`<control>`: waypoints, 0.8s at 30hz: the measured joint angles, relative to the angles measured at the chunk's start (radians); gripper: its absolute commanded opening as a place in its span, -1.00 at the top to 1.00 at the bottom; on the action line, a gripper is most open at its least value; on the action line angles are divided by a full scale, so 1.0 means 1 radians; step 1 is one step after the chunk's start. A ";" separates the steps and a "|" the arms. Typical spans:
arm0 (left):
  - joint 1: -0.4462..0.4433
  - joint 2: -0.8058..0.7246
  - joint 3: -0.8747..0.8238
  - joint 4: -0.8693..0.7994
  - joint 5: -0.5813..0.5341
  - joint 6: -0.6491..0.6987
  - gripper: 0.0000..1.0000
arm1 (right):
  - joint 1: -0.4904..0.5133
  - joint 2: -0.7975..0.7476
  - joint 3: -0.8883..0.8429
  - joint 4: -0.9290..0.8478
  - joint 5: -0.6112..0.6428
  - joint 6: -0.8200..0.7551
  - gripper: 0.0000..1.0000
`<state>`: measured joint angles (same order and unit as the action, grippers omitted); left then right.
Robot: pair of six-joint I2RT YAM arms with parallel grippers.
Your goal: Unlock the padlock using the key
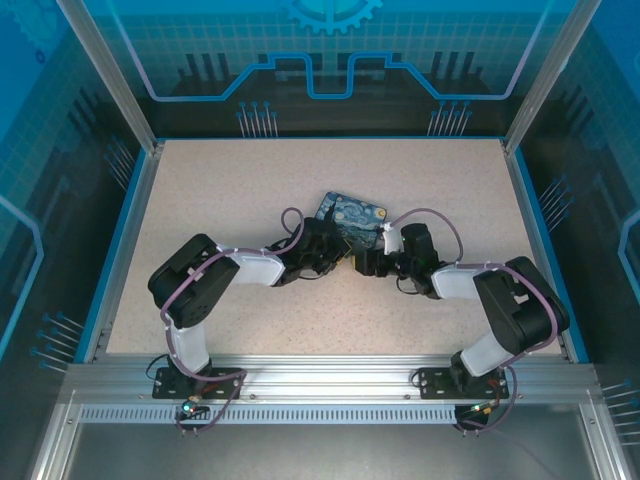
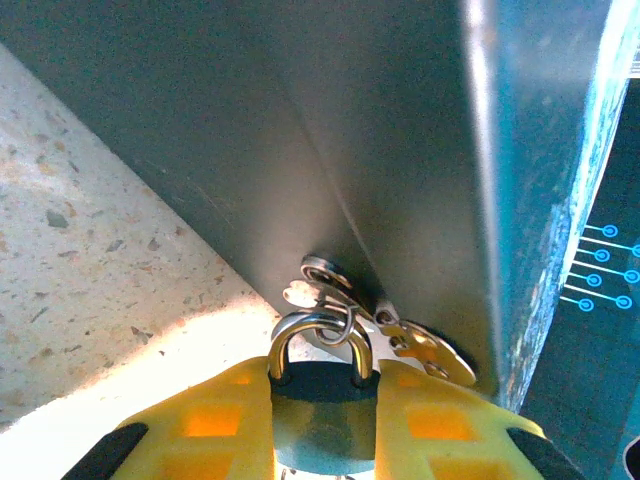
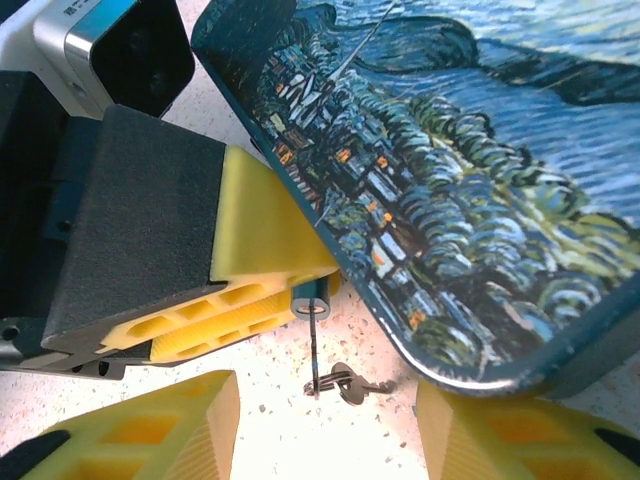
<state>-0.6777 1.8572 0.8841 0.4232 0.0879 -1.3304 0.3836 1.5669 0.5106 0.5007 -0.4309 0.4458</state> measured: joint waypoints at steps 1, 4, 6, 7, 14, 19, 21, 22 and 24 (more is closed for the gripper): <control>0.000 0.000 0.000 0.000 0.000 0.000 0.95 | 0.002 0.008 0.000 0.005 0.000 0.003 0.04; 0.000 0.000 0.000 0.000 0.000 0.000 0.95 | 0.011 0.038 0.000 0.017 -0.002 0.007 0.11; 0.000 0.000 0.000 0.000 0.000 0.000 0.95 | 0.020 0.051 0.001 0.018 -0.006 0.011 0.19; 0.000 0.000 0.000 0.000 0.000 0.000 0.95 | 0.023 0.054 0.001 0.019 -0.007 0.011 0.23; 0.000 0.000 0.000 0.000 0.000 0.000 0.95 | 0.030 0.057 0.002 0.044 -0.019 0.019 0.45; 0.000 0.000 0.000 0.000 0.000 -0.002 0.95 | 0.031 0.057 0.007 0.047 -0.019 0.019 0.58; 0.000 0.000 0.000 0.000 0.000 -0.003 0.95 | 0.031 0.057 0.016 0.047 -0.019 0.019 0.62; 0.000 0.000 0.000 0.000 0.000 -0.004 0.96 | 0.031 0.057 0.020 0.047 -0.019 0.019 0.65; 0.000 0.000 0.000 0.000 0.000 -0.004 0.95 | 0.032 0.057 0.027 0.046 -0.015 0.019 0.75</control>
<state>-0.6777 1.8572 0.8841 0.4236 0.0879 -1.3342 0.4152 1.6238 0.5381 0.5468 -0.4461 0.4648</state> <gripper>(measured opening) 0.223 0.163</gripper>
